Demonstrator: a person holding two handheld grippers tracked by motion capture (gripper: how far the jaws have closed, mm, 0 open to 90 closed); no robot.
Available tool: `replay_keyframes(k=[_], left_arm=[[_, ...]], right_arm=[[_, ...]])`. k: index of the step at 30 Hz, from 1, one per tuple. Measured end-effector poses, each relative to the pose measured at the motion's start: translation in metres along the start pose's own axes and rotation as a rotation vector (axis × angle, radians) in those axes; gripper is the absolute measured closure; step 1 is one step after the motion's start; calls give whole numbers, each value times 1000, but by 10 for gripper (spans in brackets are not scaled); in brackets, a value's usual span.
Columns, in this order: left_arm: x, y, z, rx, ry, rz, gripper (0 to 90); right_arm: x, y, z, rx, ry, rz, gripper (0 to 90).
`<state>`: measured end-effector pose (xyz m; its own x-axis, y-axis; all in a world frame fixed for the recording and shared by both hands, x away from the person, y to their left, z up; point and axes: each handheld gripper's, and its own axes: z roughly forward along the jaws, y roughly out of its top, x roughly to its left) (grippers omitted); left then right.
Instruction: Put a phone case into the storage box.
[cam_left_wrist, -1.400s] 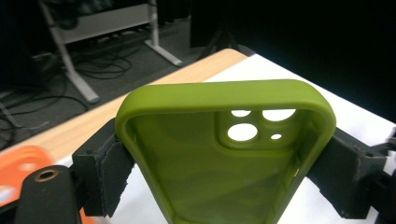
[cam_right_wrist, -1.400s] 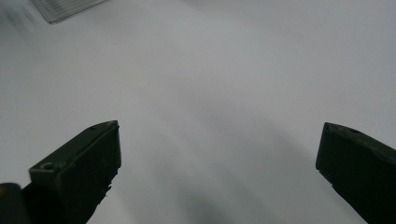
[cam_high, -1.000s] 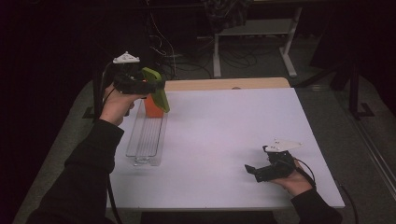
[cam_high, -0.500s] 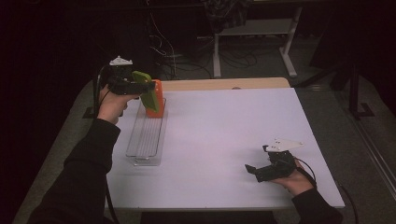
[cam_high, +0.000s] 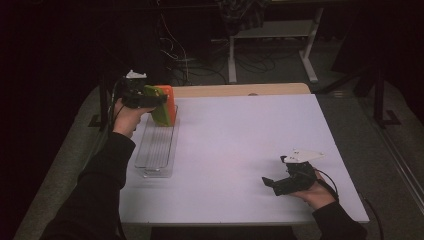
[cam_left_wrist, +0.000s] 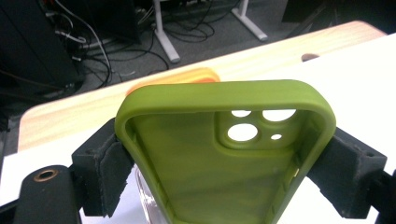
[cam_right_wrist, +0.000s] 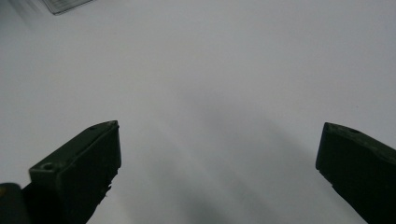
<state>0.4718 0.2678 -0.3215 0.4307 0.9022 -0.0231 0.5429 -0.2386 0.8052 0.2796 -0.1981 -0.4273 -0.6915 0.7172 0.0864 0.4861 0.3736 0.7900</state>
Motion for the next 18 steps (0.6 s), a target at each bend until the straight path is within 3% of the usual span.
replay_keyframes(k=[10, 18], left_arm=[[0, -15, 22, 55, 60, -36, 150], [-2, -19, 34, 48, 103, -56, 147]], right_arm=[[0, 0, 0, -1, 6, -3, 0], [0, 0, 0, 2, 5, -7, 0]])
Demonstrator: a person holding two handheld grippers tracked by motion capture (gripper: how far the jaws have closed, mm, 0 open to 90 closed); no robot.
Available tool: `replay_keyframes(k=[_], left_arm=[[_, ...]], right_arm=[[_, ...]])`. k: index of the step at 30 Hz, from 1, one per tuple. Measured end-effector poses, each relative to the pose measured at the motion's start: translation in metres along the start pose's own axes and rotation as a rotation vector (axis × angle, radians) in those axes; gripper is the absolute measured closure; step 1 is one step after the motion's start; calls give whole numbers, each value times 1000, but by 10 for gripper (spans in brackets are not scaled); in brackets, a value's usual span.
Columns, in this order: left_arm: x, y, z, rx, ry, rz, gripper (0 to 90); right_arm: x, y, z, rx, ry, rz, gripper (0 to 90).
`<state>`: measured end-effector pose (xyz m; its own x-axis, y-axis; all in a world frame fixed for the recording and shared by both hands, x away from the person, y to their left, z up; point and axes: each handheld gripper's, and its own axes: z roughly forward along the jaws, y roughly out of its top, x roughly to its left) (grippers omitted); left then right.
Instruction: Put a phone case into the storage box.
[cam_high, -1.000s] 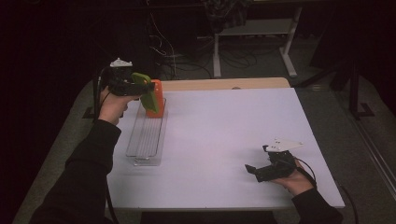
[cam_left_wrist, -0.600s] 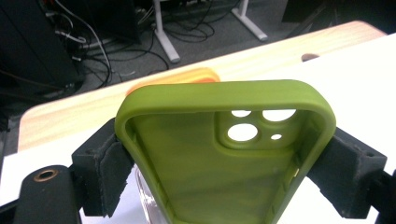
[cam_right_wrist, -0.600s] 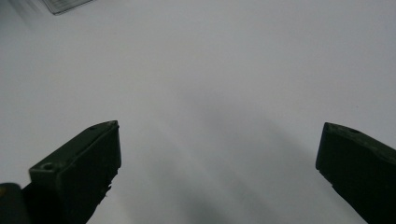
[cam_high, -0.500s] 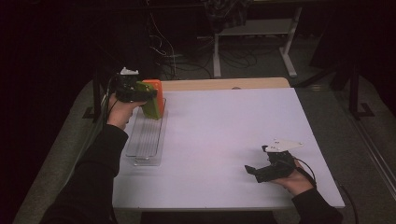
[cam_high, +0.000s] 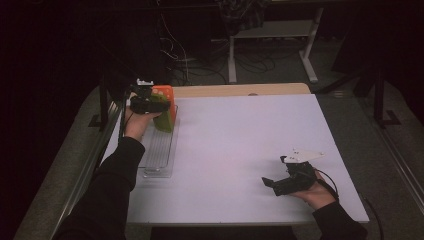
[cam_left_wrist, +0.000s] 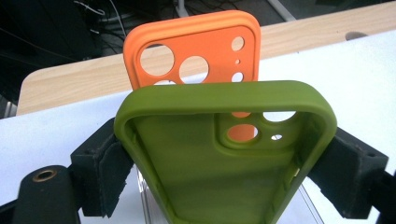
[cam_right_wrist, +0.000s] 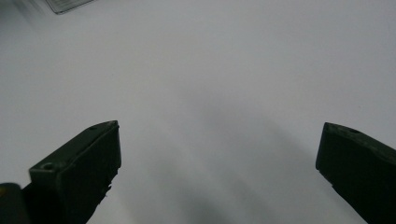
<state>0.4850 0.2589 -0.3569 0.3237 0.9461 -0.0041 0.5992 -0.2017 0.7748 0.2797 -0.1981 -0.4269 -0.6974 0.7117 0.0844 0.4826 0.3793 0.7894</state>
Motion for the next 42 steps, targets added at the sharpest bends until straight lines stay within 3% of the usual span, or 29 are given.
replay_keyframes(k=[10, 26, 31, 42], left_arm=[[-4, 0, 7, -29, 31, 19, 134], [3, 0, 8, -62, -17, 7, 5], [4, 0, -7, -66, -74, 10, 6], [-8, -7, -40, -57, -232, 92, 5]], right_arm=[[0, 0, 0, 4, 4, 5, 0], [0, 0, 0, 7, 7, 5, 0], [0, 1, 0, 1, 6, -2, 0], [1, 2, -2, -5, 6, 4, 0]])
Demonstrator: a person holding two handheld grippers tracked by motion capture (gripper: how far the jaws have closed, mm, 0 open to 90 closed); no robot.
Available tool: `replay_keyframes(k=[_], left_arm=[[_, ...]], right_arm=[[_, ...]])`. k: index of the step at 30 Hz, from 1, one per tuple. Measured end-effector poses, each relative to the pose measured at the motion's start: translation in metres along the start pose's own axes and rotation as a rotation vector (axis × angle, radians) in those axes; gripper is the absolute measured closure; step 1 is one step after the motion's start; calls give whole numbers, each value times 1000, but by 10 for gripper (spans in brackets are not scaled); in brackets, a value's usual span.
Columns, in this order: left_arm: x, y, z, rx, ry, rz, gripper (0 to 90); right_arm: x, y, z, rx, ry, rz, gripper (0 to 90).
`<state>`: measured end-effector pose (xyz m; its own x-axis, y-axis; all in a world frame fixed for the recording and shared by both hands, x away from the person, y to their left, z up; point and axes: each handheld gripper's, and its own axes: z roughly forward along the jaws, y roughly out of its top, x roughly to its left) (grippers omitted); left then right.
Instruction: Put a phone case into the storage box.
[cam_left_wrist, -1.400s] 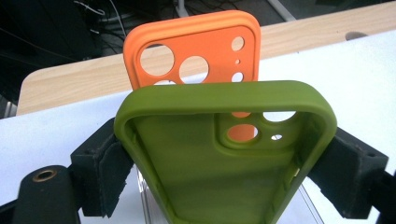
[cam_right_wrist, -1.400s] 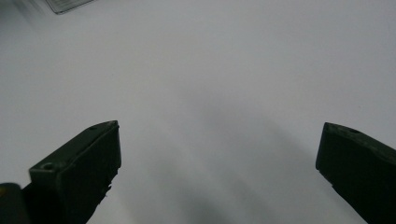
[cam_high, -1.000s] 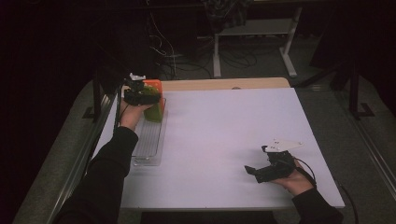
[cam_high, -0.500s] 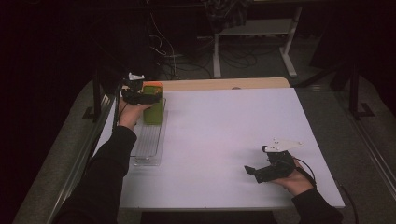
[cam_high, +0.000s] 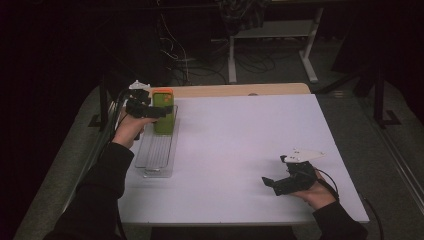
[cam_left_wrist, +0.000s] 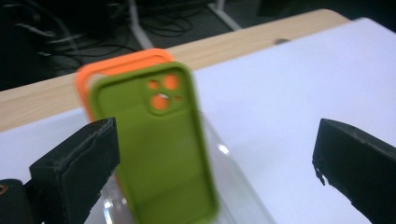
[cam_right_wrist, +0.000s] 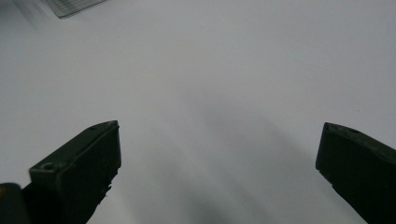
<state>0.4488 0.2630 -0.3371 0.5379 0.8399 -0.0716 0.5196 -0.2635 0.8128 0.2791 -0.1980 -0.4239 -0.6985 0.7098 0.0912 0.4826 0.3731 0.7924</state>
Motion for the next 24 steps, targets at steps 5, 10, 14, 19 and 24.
replay_keyframes(k=[5, 10, 14, 19, 24], left_arm=[[-18, -9, -15, -6, -80, 49, 5], [-38, -24, -29, -19, -145, 86, 5], [-53, -39, -39, -24, -200, 127, 5], [-65, -59, -47, -18, -247, 159, 6], [-72, -80, -51, -3, -278, 202, 5]], right_arm=[[0, 1, -1, -2, 0, -4, 0], [0, 3, -4, -10, -5, -4, 0], [1, 5, -5, -23, -4, -18, 0], [4, 10, -8, -26, 13, -24, 0], [5, 13, -10, -29, 19, -35, 0]])
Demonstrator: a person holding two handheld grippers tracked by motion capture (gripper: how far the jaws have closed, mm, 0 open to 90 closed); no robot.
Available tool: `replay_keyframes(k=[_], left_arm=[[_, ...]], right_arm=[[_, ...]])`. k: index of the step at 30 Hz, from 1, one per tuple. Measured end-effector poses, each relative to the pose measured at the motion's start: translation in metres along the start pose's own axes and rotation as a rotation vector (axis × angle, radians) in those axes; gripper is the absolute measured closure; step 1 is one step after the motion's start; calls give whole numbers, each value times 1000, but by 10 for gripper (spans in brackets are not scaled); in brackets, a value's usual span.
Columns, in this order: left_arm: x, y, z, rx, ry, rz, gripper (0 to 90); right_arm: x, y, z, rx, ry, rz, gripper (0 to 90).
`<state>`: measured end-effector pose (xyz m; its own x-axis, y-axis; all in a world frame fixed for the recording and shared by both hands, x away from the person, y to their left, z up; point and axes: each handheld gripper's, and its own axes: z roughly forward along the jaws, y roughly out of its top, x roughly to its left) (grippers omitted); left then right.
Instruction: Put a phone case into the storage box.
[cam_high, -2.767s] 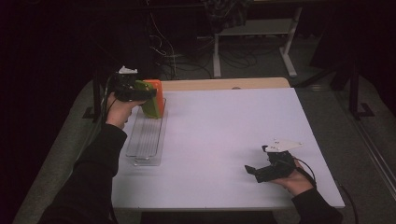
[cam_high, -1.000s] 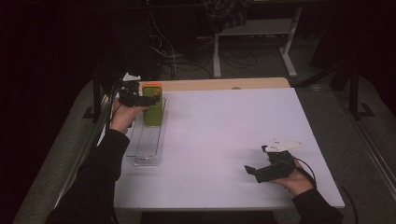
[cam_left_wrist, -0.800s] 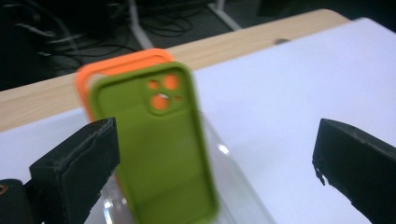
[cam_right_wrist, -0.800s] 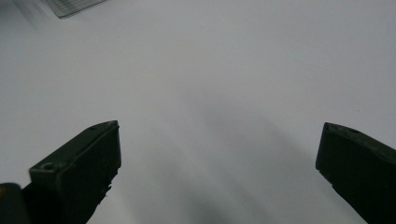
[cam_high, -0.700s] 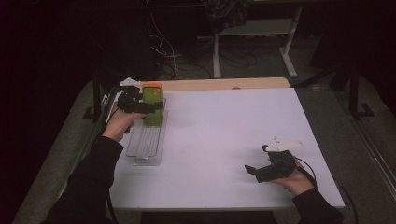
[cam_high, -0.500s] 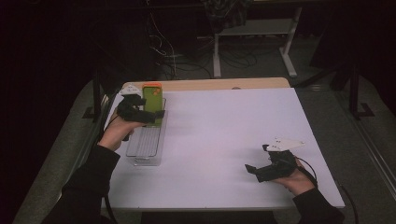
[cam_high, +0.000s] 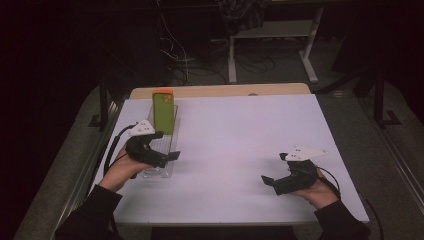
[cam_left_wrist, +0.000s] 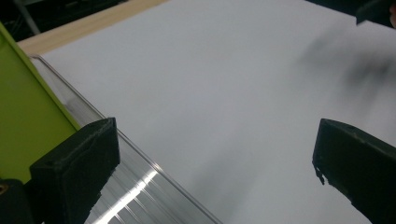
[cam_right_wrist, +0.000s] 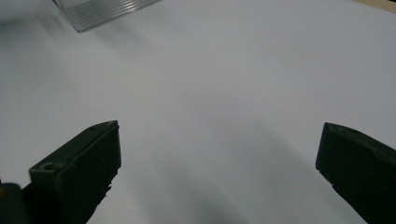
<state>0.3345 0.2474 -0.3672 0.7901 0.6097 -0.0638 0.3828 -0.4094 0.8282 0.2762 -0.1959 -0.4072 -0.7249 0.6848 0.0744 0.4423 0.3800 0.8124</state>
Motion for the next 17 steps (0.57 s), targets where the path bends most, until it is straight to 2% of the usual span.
replay_keyframes(k=[4, 6, 9, 11, 13, 17], left_arm=[[-5, -14, 0, 10, -9, 15, 5], [-7, -22, 1, 15, 1, 23, 6], [-9, -32, 2, 21, -9, 10, 6], [-10, -34, 2, 28, -12, 22, 5], [-11, -36, 1, 26, -13, 9, 5], [-10, -36, 1, 19, -14, 16, 5]], right_arm=[[1, 1, -1, -1, 0, -1, 0], [1, 1, -1, -2, -2, 0, 0], [1, 1, -1, -2, -4, 0, 0], [1, 1, -1, -6, -3, -3, 0], [2, 1, -1, -3, -2, 3, 0], [1, 1, -1, -9, -6, 0, 0]])
